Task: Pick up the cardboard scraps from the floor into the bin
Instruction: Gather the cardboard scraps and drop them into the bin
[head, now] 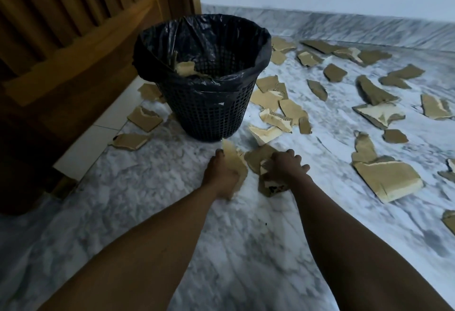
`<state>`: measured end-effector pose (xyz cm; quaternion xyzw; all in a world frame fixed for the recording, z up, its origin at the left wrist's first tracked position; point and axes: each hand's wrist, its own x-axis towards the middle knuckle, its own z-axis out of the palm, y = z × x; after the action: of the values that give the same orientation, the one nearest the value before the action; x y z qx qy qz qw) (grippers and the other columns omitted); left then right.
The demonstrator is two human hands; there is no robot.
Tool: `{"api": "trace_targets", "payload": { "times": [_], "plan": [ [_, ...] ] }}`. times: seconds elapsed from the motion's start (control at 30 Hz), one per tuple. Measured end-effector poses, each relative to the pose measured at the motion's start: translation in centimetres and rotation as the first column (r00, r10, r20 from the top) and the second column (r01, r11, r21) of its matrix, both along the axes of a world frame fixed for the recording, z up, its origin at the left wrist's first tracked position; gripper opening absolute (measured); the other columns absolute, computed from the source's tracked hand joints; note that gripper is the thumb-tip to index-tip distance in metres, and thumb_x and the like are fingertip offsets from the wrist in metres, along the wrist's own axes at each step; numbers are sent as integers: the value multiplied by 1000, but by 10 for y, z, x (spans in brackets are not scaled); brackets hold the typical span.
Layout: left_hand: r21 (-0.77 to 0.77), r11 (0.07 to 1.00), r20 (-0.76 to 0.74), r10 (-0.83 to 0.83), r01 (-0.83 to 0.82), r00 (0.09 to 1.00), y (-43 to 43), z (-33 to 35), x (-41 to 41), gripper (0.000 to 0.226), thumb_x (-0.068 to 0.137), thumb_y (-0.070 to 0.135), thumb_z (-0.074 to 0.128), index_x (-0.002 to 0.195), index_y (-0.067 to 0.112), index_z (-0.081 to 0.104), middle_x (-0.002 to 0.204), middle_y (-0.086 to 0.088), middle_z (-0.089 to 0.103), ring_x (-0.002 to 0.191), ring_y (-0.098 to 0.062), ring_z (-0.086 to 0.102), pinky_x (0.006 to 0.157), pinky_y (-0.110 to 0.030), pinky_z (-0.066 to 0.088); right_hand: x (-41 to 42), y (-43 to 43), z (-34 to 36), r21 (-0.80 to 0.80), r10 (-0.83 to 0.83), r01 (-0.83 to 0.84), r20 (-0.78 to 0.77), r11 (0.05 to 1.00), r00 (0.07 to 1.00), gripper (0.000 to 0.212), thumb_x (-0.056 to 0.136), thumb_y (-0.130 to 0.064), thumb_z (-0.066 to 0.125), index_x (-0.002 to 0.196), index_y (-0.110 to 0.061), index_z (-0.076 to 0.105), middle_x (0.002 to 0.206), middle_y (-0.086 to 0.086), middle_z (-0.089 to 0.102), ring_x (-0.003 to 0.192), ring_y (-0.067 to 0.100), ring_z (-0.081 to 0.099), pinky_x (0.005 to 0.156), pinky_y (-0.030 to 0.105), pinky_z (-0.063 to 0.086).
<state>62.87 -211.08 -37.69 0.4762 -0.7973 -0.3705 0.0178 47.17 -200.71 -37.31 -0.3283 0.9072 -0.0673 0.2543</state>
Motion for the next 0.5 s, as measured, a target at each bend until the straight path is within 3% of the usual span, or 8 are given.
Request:
{"api": "trace_targets", "payload": {
  "times": [0.1,0.17,0.3,0.37,0.43,0.5],
  "plan": [
    [22,995,-175,97,-94,980,7,18,-35,85,70,45,73,140,16,34,130,-8,55,114,-29,55,88,-36,50,-3,14,-1,-114,-22,37,131,993,991,71,67,-31,86,115,-16,36,114,11,52,101,31,54,81,43,48],
    [51,992,-237,122,-113,964,10,29,-62,88,65,46,74,139,22,32,128,-4,56,110,-26,57,91,-39,52,-7,29,-1,-177,-32,70,205,982,978,75,67,-23,88,113,-15,29,110,14,59,90,28,56,74,40,49],
    [75,997,-184,-12,26,983,13,37,-118,102,75,33,75,152,28,8,141,-5,49,122,-28,53,98,-37,48,-26,63,-1,-165,-108,160,283,973,953,94,66,-21,90,136,-15,26,108,8,57,92,24,54,74,35,45],
    [19,994,-68,-102,104,992,11,33,-137,107,79,33,74,155,24,-1,145,-7,46,126,-32,50,101,-41,46,-38,78,-4,-98,-115,138,209,986,971,75,71,-29,86,130,-11,43,110,6,59,95,24,56,75,33,43],
    [-15,990,60,-139,140,988,4,25,-149,98,81,32,73,155,20,10,145,-12,37,126,-36,48,101,-42,45,-52,89,-9,-132,-180,204,171,970,969,46,78,-35,79,110,-7,62,105,11,68,94,28,62,73,35,46],
    [-44,986,179,-150,160,972,-6,15,-151,85,82,30,73,150,16,24,144,-12,24,124,-37,48,98,-41,45,-64,95,-12,-249,-261,313,221,917,940,33,78,-31,79,94,-4,70,91,15,72,88,32,67,73,40,51]
  ]
}}
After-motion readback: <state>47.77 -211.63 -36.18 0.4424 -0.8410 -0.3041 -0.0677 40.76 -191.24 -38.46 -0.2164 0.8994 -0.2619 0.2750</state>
